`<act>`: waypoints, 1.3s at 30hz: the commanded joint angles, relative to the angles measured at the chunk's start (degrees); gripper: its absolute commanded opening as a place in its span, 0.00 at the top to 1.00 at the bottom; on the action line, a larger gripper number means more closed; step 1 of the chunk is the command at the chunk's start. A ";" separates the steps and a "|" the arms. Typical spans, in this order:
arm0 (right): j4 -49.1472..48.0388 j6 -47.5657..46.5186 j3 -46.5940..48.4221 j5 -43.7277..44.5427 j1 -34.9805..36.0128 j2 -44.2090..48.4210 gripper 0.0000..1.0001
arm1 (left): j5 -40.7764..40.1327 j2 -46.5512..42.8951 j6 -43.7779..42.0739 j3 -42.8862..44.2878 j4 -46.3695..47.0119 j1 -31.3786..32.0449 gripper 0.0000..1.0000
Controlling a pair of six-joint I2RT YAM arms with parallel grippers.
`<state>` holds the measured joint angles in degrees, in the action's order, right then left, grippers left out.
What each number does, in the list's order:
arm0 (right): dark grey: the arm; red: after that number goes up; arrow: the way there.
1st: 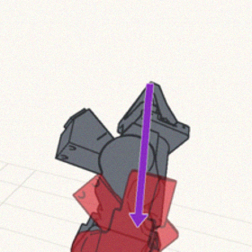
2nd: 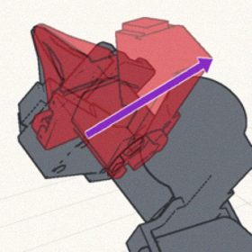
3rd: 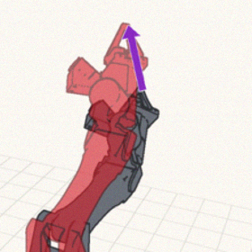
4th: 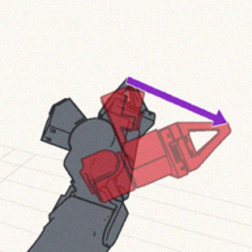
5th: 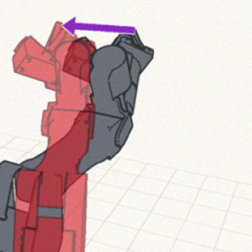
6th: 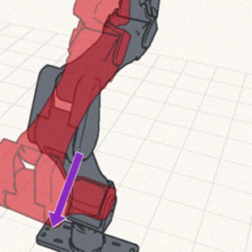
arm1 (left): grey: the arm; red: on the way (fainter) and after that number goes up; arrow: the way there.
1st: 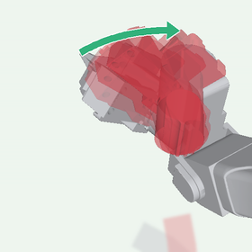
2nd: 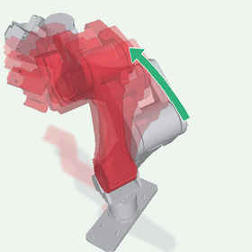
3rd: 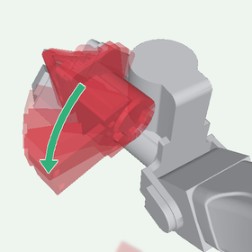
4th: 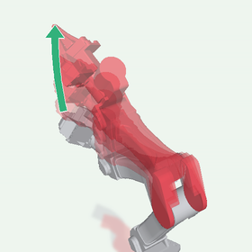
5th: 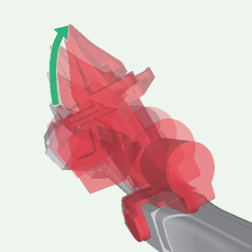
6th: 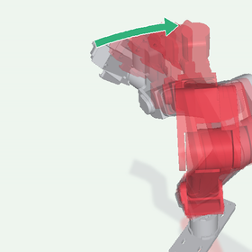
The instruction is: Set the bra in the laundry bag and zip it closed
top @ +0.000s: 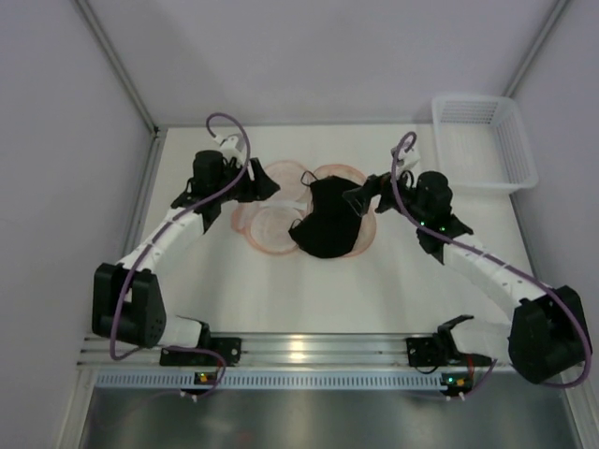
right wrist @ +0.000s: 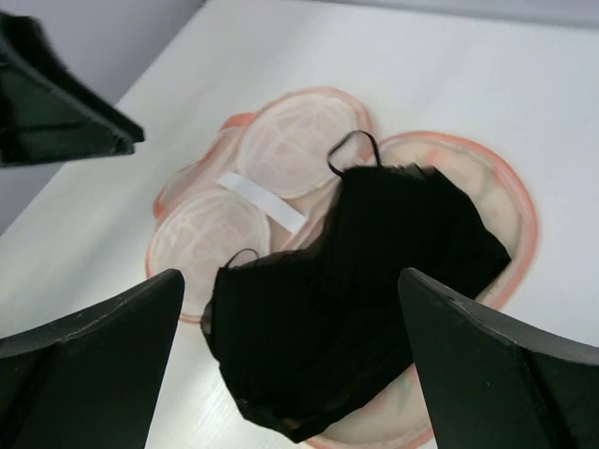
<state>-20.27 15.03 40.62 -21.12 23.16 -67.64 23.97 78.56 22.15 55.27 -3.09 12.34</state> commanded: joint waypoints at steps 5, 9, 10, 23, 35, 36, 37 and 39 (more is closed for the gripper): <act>14.83 6.16 13.59 11.37 0.13 -18.30 0.02 | -9.28 10.10 -1.23 8.80 -0.42 13.12 0.32; 11.23 2.30 20.36 9.02 -0.92 -27.88 0.07 | -10.60 14.68 1.92 9.78 -1.83 15.70 0.35; 10.61 1.85 21.94 7.95 -1.62 -31.12 0.08 | -11.13 14.69 2.36 9.34 -1.92 15.96 0.35; 17.37 -12.72 41.91 -9.02 -6.02 -49.26 0.10 | -17.90 14.25 5.71 4.76 -2.27 16.58 0.35; 34.26 -26.59 51.63 -18.51 -11.38 -51.45 0.35 | -17.46 12.31 3.34 4.06 -3.15 16.49 0.35; 37.21 -28.28 52.97 -18.77 -11.38 -52.06 0.33 | -17.46 12.31 2.99 4.23 -3.23 16.49 0.35; 39.93 -30.13 54.11 -18.43 -11.29 -52.85 0.31 | -17.46 12.31 2.90 4.24 -3.32 16.49 0.35; 44.87 -34.79 55.09 -16.25 -11.29 -53.12 0.23 | -17.90 12.40 2.55 4.41 -3.50 16.49 0.35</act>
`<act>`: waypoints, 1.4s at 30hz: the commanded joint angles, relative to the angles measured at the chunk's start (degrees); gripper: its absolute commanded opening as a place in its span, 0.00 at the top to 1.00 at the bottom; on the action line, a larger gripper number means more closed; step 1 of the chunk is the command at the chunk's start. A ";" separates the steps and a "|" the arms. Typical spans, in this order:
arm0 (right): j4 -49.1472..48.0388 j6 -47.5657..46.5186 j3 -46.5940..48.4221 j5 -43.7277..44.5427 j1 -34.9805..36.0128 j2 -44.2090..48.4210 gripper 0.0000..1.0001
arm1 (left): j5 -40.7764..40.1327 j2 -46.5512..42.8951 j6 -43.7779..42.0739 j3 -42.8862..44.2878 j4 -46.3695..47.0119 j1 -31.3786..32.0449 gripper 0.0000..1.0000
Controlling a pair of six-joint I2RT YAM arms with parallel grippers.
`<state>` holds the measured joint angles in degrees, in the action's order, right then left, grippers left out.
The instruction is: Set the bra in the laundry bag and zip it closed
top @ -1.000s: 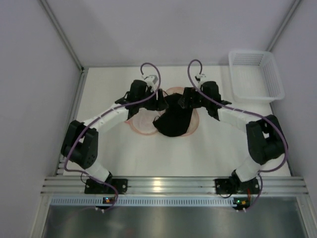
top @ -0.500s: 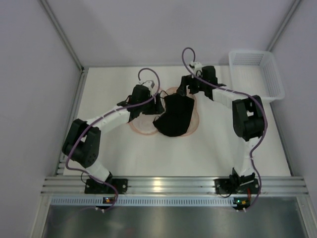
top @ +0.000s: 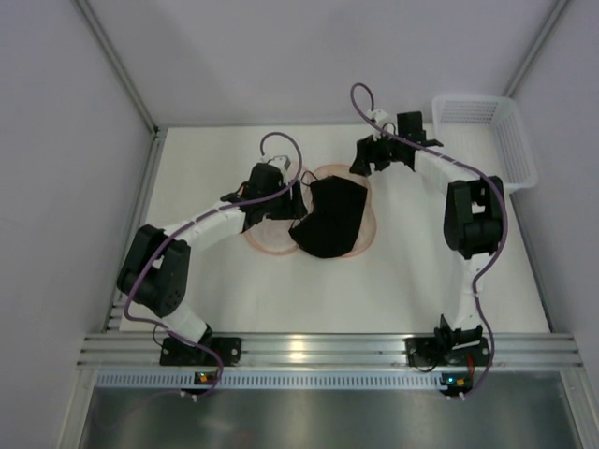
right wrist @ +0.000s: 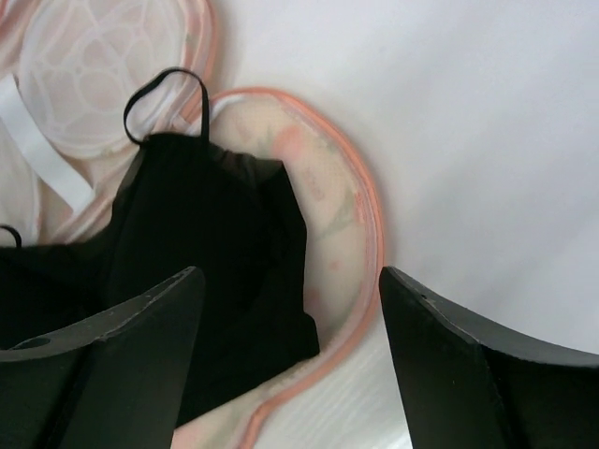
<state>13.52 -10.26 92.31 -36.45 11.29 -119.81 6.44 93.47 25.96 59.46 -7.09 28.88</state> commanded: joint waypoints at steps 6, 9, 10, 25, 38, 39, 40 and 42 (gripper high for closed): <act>16.18 -18.38 3.49 -0.73 0.31 -1.04 0.33 | -0.28 -2.86 -2.57 0.39 -0.29 -0.14 0.35; 16.45 -20.14 3.40 -2.39 0.23 -1.57 0.41 | -0.90 -2.86 -2.93 0.30 -0.47 -0.14 0.35; 16.45 -20.50 3.31 -2.66 0.31 -1.74 0.42 | -1.07 -2.94 -3.01 0.30 -0.64 -0.23 0.35; 17.16 -21.38 7.18 2.61 2.42 -7.01 0.67 | 0.60 -4.87 10.16 -4.44 -0.99 -0.06 0.34; 5.03 -8.38 -3.36 11.04 2.42 1.24 1.00 | -5.21 -14.63 31.43 -16.48 3.12 0.82 0.33; 4.33 -6.20 -4.24 11.39 2.33 2.55 1.00 | -5.29 -14.37 32.13 -16.92 4.36 1.61 0.33; 3.98 -5.39 -5.46 11.31 2.33 2.91 1.00 | -4.60 -13.93 33.45 -17.44 6.63 2.05 0.33; 3.27 -3.02 -6.53 10.78 2.33 4.14 1.00 | -3.72 -12.00 34.25 -17.54 9.81 2.75 0.34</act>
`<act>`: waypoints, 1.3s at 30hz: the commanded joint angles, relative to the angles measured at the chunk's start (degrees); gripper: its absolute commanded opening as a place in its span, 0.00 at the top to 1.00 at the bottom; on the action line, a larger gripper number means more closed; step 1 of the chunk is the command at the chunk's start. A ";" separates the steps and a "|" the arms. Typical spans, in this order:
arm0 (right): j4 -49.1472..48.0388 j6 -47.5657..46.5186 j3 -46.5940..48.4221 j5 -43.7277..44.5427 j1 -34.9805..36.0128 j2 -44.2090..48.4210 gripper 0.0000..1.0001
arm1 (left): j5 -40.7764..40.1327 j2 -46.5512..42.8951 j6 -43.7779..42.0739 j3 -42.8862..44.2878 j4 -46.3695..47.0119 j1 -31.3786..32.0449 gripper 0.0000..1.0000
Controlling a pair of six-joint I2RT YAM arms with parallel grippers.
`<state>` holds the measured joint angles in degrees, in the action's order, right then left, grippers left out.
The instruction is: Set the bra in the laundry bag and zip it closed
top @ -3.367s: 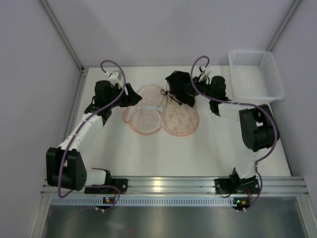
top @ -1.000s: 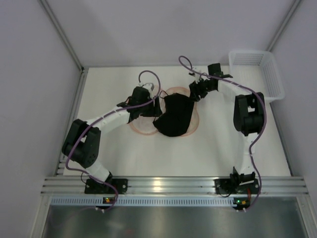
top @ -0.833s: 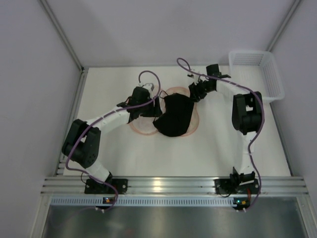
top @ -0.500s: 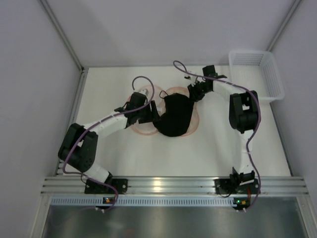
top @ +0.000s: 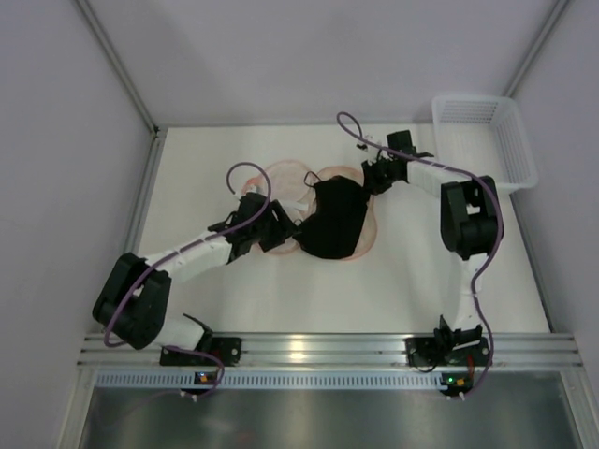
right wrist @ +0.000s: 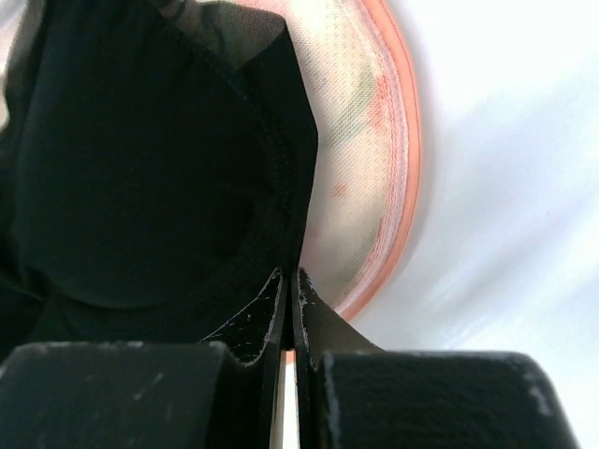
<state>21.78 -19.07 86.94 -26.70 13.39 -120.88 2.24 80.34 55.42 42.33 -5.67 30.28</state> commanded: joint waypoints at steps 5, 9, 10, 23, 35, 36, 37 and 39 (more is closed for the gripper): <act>-8.86 9.13 -5.37 4.81 0.50 7.67 1.00 | 2.42 5.79 6.45 0.83 11.99 2.94 0.36; -9.65 10.28 -5.81 4.46 0.50 8.03 1.00 | -0.30 6.76 8.21 0.74 12.17 5.31 0.36; -9.56 10.28 -5.64 4.46 0.50 7.94 1.00 | -0.65 6.76 9.52 0.04 12.35 5.40 0.36; -9.39 10.28 -5.37 3.23 0.50 8.90 1.00 | -7.77 13.09 14.28 -1.10 19.46 8.83 0.55; -9.30 15.20 -9.41 4.28 0.50 14.25 1.00 | -7.42 9.50 6.20 2.41 25.10 8.74 1.00; -10.00 17.29 -10.90 4.72 0.50 15.23 1.00 | -8.73 8.97 5.24 2.93 23.70 8.57 1.00; -10.35 18.62 -11.61 5.33 0.50 16.19 1.00 | -9.35 8.53 2.96 3.98 23.08 8.30 1.00; -11.66 23.17 -14.84 5.60 0.41 19.71 1.00 | -7.88 7.73 0.49 5.48 21.59 6.46 1.00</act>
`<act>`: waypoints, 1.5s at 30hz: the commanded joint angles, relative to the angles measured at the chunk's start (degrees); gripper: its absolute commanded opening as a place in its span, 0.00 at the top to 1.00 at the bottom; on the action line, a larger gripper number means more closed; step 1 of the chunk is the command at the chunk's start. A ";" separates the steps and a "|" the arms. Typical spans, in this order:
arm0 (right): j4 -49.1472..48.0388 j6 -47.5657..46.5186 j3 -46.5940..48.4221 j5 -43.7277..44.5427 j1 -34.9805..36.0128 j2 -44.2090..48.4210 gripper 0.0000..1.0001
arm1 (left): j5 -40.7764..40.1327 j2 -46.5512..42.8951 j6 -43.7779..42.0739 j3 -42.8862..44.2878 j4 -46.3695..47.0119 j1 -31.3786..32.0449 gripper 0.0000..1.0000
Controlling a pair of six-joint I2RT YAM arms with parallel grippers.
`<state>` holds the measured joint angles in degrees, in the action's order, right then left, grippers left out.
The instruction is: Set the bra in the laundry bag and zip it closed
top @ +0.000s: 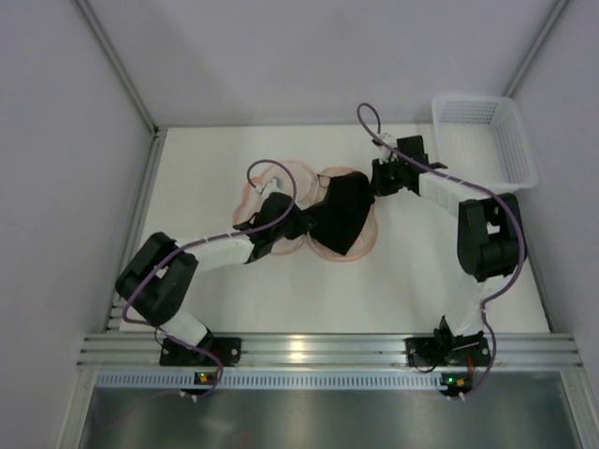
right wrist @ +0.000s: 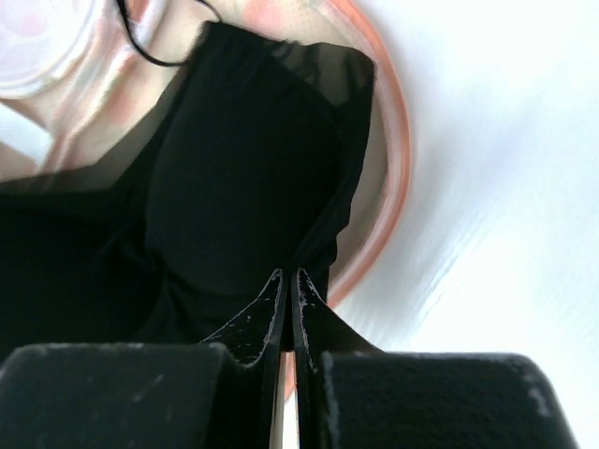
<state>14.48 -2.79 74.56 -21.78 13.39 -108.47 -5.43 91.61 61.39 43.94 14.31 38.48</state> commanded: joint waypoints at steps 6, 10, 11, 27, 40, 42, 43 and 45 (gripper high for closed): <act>-10.87 15.25 -13.19 3.05 1.64 17.84 1.00 | 13.75 1.63 -23.74 16.06 -4.54 -12.01 1.00; -13.07 19.21 -19.01 7.18 5.58 23.81 1.00 | 24.40 10.57 -37.88 31.15 -11.39 -16.24 1.00; -13.94 20.18 -20.32 9.02 6.47 26.18 1.00 | 29.46 12.34 -39.40 33.46 -12.88 -17.46 1.00; -26.08 28.10 -31.77 26.87 26.07 31.57 1.00 | 63.52 40.12 -44.08 73.18 -19.49 -22.13 1.00; -26.61 28.98 -33.43 38.20 33.44 33.23 1.00 | 67.30 54.97 -47.85 89.20 -18.53 -15.89 1.00; -25.21 27.92 -31.77 39.00 35.03 31.66 1.00 | 67.57 56.21 -48.90 90.61 -18.52 -15.63 1.00; -23.98 27.84 -31.24 38.75 36.08 30.78 1.00 | 67.40 56.91 -49.43 90.62 -18.52 -15.71 0.99; -23.18 27.84 -29.84 38.39 36.27 27.70 1.00 | 67.04 57.27 -51.01 90.01 -18.52 -16.15 0.99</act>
<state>-8.80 25.56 41.23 15.00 47.75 -78.06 60.47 148.31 13.89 131.83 -6.52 23.79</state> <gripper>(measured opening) 0.010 0.027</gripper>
